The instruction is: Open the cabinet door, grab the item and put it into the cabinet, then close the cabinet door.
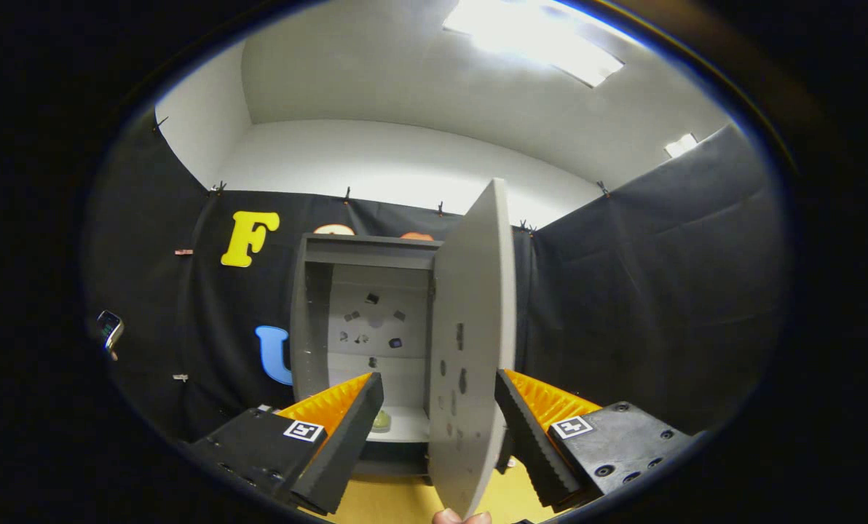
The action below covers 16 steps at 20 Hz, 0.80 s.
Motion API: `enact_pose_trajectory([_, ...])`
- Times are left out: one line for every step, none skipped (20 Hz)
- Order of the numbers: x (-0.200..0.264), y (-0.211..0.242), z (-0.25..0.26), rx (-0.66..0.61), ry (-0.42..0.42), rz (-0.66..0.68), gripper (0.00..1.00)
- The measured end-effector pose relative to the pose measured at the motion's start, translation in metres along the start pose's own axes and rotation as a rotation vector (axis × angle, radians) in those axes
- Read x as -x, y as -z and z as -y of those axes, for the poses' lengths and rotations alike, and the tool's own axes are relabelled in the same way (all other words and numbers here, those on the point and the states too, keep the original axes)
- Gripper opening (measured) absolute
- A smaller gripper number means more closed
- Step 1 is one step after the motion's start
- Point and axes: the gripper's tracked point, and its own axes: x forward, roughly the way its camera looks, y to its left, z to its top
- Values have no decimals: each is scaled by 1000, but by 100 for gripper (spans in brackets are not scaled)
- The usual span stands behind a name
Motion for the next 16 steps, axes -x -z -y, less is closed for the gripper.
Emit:
enact_pose_trajectory([3, -1, 16, 1, 38, 8, 97])
enact_pose_trajectory([5, 0, 35, 4, 83, 10, 97])
enact_pose_trajectory([6, 3, 54, 9, 130, 9, 97])
enact_pose_trajectory([5, 7, 74, 19, 173, 4, 97])
enact_pose_trajectory([3, 17, 91, 35, 212, -13, 97])
enact_pose_trajectory([2, 28, 108, 57, 240, -34, 97])
enact_pose_trajectory([-2, 41, 122, 75, 270, -60, 98])
enact_pose_trajectory([-6, 51, 129, 87, 291, -85, 98])
enact_pose_trajectory([-9, 57, 134, 88, 302, -106, 98])
enact_pose_trajectory([-16, 67, 138, 75, 305, -126, 98])
enact_pose_trajectory([-26, 79, 140, 67, 306, -143, 98])
enact_pose_trajectory([-33, 90, 143, 56, 306, -166, 98])
enact_pose_trajectory([-41, 99, 144, 45, 299, -180, 98])
enact_pose_trajectory([-47, 105, 143, 26, 297, -194, 99])
enact_pose_trajectory([-52, 112, 140, 5, 289, -207, 99])
enact_pose_trajectory([-57, 117, 135, -19, 278, -218, 99])
